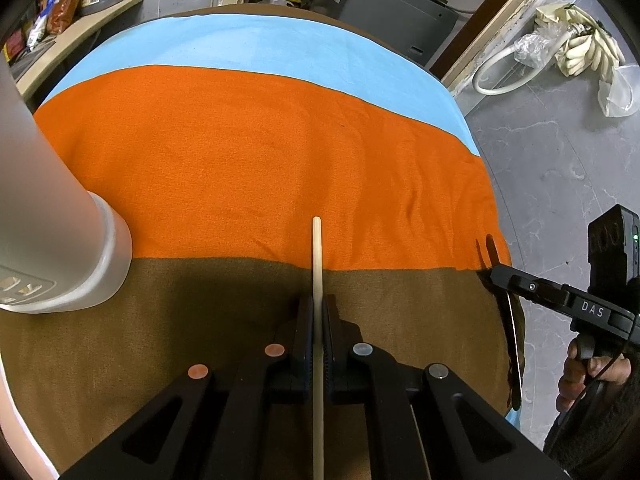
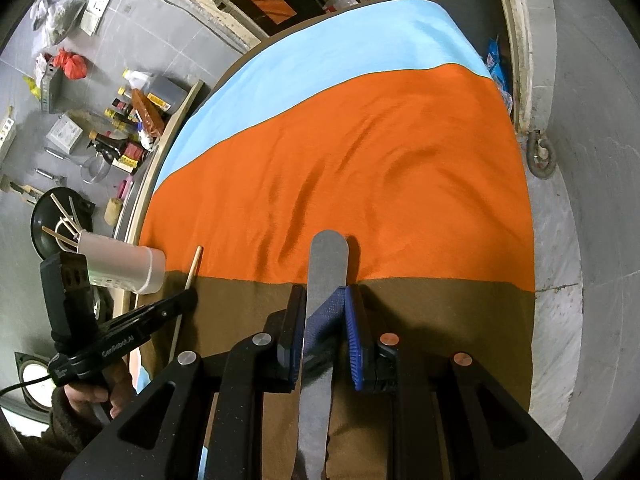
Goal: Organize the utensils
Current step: 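Lift the chopstick with the left tool while the right tool lifts the metal knife, then carry the chopstick and knife over the white caddy with both tools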
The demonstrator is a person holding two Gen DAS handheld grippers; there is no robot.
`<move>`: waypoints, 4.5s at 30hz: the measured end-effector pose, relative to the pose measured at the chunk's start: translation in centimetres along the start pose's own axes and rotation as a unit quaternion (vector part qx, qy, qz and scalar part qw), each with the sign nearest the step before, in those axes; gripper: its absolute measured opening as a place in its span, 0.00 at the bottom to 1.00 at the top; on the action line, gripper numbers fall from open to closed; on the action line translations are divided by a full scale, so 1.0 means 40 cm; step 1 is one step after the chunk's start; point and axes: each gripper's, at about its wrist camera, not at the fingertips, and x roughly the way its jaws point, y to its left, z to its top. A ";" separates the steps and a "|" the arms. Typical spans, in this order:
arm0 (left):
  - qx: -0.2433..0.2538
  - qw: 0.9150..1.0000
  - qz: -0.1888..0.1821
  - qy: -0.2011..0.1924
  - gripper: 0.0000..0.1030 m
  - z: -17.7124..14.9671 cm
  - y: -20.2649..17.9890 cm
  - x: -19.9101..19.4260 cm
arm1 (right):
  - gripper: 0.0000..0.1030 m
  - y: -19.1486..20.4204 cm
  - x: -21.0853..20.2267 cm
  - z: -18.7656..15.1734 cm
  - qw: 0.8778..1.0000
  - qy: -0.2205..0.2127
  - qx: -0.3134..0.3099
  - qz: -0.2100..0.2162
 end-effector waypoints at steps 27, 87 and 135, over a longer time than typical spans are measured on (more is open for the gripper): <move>0.044 0.998 0.018 0.033 0.06 0.033 -0.040 0.022 | 0.08 0.025 0.013 0.010 0.998 0.029 -0.036 -0.046; -0.026 0.935 -0.067 -0.346 0.05 0.039 0.399 -0.654 | 0.01 0.685 -0.295 -0.232 0.936 -0.304 -0.174 -0.025; -0.034 0.911 -0.031 -0.409 0.05 0.212 0.551 -0.562 | 0.01 0.878 -0.106 -0.118 0.928 -0.330 -0.162 -0.053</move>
